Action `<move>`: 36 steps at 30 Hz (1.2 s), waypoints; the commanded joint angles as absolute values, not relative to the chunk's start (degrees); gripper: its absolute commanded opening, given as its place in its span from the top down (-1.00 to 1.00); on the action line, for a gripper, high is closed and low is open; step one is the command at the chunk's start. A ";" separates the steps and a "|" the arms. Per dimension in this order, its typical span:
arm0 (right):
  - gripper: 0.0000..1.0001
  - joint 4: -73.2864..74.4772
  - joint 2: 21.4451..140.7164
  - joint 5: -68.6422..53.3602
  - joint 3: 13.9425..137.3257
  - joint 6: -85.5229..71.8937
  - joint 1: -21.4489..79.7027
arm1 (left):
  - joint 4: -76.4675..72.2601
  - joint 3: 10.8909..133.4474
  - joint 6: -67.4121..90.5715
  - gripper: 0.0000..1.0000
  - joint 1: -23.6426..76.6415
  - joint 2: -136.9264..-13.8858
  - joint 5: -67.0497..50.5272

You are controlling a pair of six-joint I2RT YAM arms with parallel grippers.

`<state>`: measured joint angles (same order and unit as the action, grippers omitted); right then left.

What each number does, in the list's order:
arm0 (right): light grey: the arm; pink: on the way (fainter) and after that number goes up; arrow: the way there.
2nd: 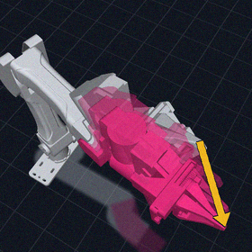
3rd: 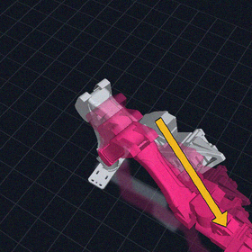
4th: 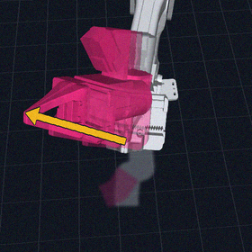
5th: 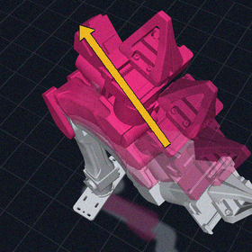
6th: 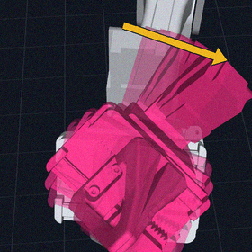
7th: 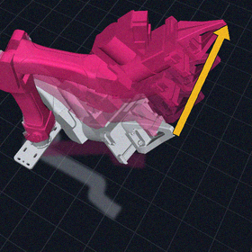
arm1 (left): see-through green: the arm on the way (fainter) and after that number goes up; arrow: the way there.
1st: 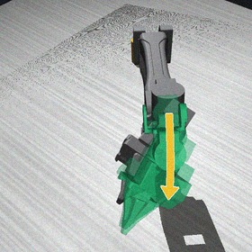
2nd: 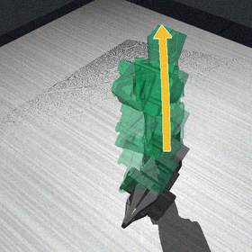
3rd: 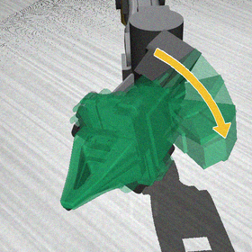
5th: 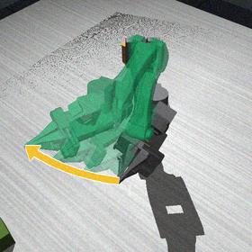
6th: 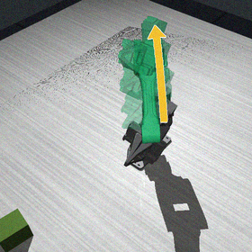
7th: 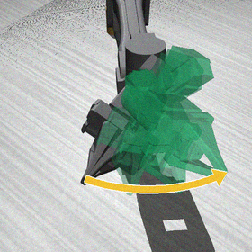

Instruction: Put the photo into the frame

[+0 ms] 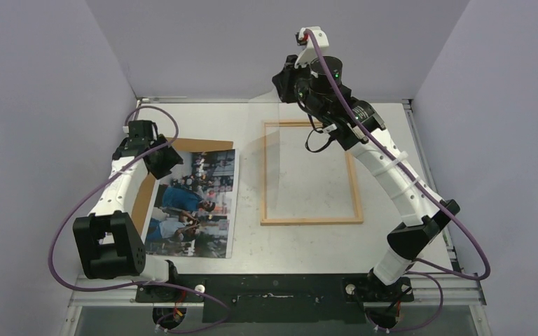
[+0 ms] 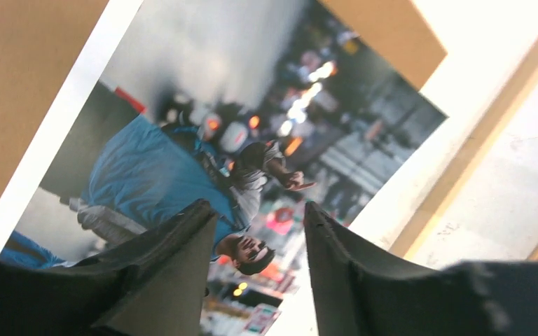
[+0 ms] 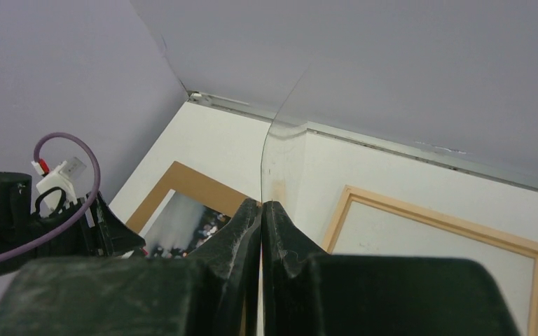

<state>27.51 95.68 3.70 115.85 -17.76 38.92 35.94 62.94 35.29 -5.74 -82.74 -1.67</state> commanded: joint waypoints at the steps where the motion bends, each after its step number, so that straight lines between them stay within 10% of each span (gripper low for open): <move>1: 1.00 27.55 90.47 4.20 118.52 -16.31 38.50 | 33.48 69.94 31.79 -0.05 -6.11 -82.26 -5.49; 14: 1.00 25.41 81.12 5.21 114.72 -15.45 38.50 | 30.03 80.66 31.52 -0.73 -5.93 -84.95 -16.27; 36: 1.00 24.26 76.82 -4.83 113.33 -17.04 38.45 | 9.13 76.42 34.62 -0.76 -4.36 -76.13 -29.78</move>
